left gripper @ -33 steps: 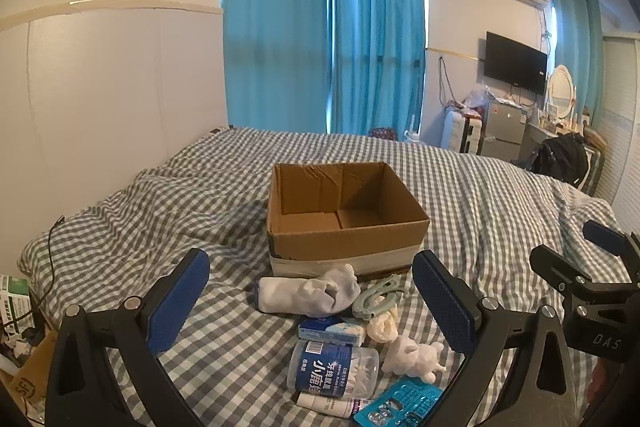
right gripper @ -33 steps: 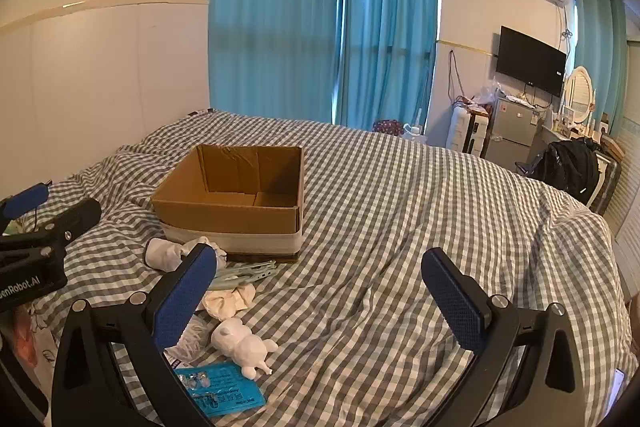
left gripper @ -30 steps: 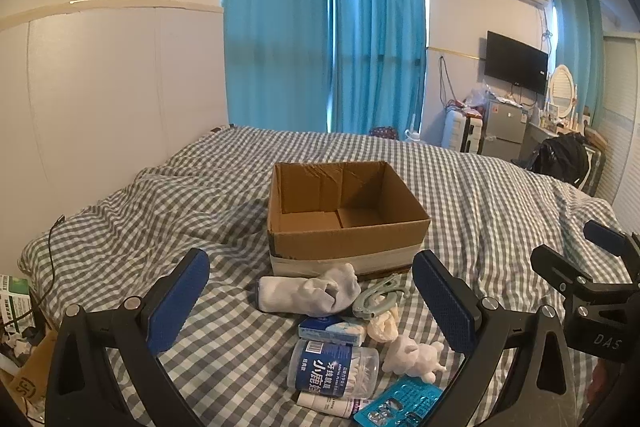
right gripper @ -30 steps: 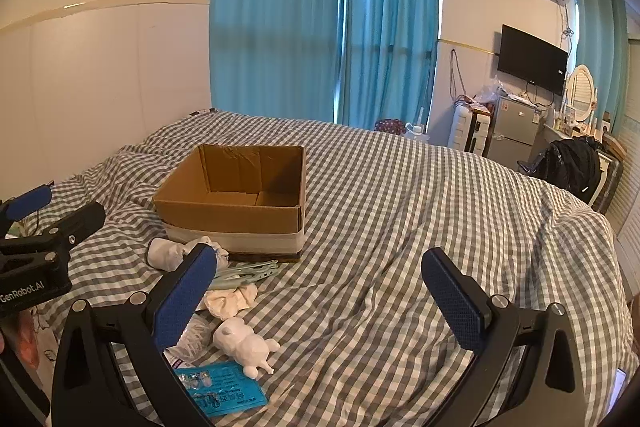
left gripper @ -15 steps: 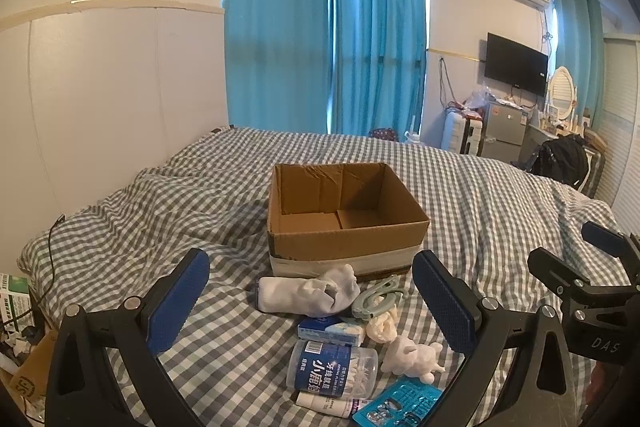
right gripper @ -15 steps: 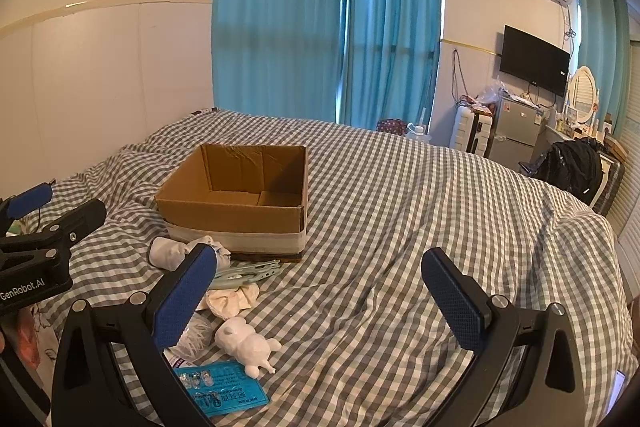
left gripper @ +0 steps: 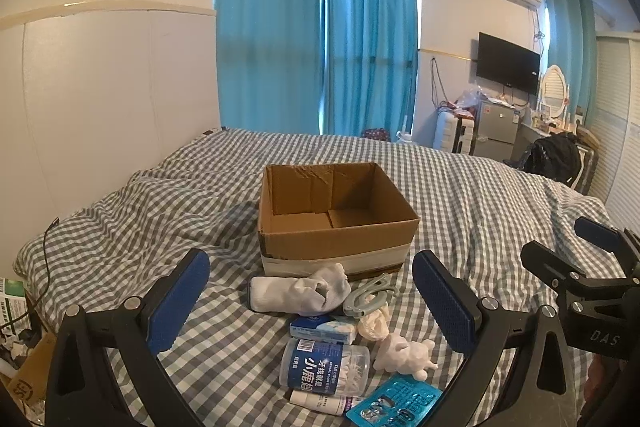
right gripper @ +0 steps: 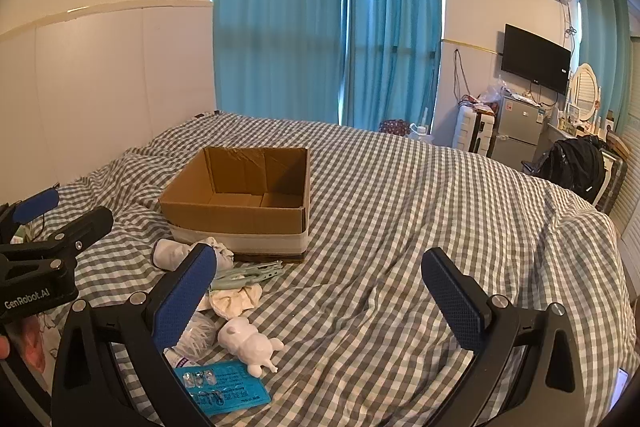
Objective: Organize objects
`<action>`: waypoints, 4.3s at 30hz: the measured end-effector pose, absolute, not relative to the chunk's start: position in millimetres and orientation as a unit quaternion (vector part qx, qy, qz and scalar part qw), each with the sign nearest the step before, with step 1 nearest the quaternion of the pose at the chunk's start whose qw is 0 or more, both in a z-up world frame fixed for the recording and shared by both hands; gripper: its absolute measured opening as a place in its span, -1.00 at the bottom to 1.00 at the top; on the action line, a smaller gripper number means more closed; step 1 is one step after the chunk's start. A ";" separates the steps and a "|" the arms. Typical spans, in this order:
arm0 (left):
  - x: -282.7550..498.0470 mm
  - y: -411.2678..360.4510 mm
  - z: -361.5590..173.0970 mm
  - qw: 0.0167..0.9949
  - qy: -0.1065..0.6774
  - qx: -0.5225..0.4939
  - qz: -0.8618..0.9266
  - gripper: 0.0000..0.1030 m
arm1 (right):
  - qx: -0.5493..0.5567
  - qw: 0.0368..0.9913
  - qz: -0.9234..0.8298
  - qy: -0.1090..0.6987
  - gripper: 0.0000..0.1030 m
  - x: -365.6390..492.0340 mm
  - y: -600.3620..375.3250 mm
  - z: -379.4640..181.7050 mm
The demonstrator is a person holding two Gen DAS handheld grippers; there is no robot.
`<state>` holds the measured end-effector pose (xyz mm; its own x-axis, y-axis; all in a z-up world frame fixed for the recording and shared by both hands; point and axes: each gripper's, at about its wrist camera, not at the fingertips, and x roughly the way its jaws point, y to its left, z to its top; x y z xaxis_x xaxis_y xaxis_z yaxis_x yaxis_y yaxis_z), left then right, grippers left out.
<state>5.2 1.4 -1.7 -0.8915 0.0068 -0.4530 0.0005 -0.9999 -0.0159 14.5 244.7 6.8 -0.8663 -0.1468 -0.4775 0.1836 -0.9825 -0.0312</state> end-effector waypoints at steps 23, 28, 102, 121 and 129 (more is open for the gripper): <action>2.4 10.4 -9.4 0.002 -0.003 -0.250 0.968 1.00 | 0.247 0.094 -0.964 0.032 1.00 17.3 247.2 1.9; 2.5 10.5 -10.1 0.002 -0.003 -0.250 0.968 1.00 | 0.248 0.096 -0.963 0.034 1.00 17.1 246.0 2.2; -34.2 -23.9 -105.6 0.052 -0.004 -0.386 0.921 0.74 | 0.393 0.134 -0.908 0.059 0.99 -31.3 217.7 -103.3; -31.6 -30.0 -104.2 0.033 -0.025 -0.387 0.921 0.74 | 0.464 0.182 -0.863 0.087 0.53 -51.2 178.7 -165.4; -12.5 -24.3 -76.8 0.036 -0.040 -0.354 0.934 0.74 | 0.424 0.164 -0.888 0.069 0.53 -28.3 201.4 -129.6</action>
